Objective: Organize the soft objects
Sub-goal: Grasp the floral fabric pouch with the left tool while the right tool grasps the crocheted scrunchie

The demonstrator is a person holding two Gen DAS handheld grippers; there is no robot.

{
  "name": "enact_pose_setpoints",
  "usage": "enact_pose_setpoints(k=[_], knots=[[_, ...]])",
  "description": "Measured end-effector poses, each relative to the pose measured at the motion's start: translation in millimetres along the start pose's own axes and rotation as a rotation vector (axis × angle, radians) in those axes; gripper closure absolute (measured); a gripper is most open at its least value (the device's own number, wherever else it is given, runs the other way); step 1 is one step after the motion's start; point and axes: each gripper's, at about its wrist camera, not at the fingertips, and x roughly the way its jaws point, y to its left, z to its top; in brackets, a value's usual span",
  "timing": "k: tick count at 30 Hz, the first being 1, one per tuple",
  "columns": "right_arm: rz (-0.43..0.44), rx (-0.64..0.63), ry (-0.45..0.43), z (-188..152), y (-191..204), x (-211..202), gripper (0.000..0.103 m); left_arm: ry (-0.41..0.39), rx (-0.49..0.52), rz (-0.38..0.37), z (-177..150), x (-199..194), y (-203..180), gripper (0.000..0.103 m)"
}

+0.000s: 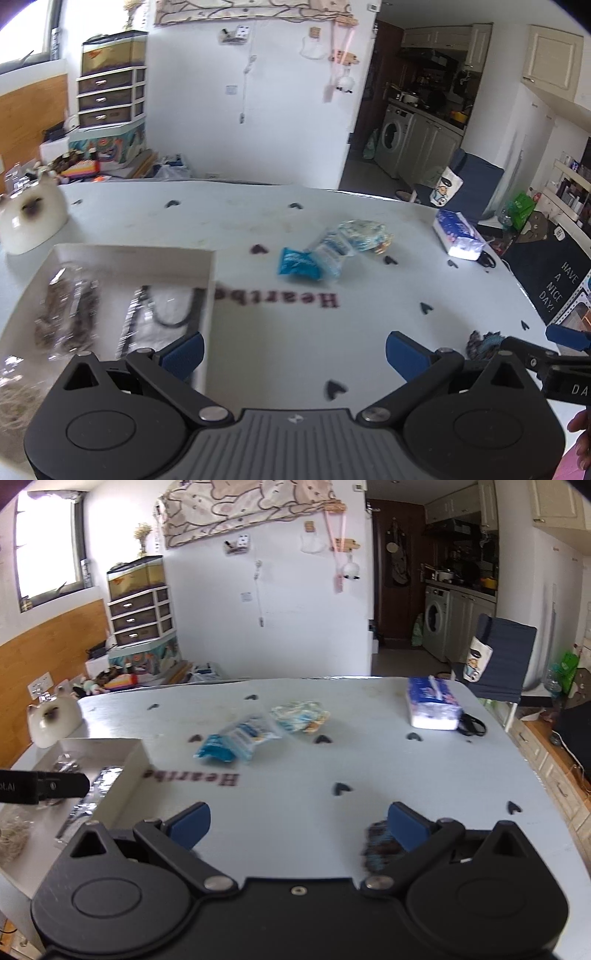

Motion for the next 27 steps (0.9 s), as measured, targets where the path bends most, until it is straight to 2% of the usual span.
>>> enact_pose_setpoints(k=[7,11,15,19,24,27], knots=[[-0.013,0.076,0.055,0.3,-55.8,17.5,0.000,0.022,0.049,-0.139,26.1,41.6,-46.8,0.000],[-0.059,0.126,0.095,-4.8,-74.7,30.7,0.000,0.073,0.157,-0.222,52.2,80.6,-74.1,0.000],[-0.007,0.162,0.133,-7.1,-92.1,46.3,0.000,0.154,0.281,-0.280,81.1,124.4,-93.0,0.000],[-0.009,0.206,0.150,-9.3,-100.9,59.5,0.000,0.210,0.388,-0.302,109.7,170.7,-102.0,0.000],[-0.019,0.244,0.202,-10.2,-104.4,77.8,0.000,0.248,0.543,-0.278,133.2,232.2,-109.4,0.000],[-0.047,0.291,0.231,-13.0,-106.0,89.3,0.000,0.266,0.578,-0.270,144.2,266.8,-110.7,0.000]])
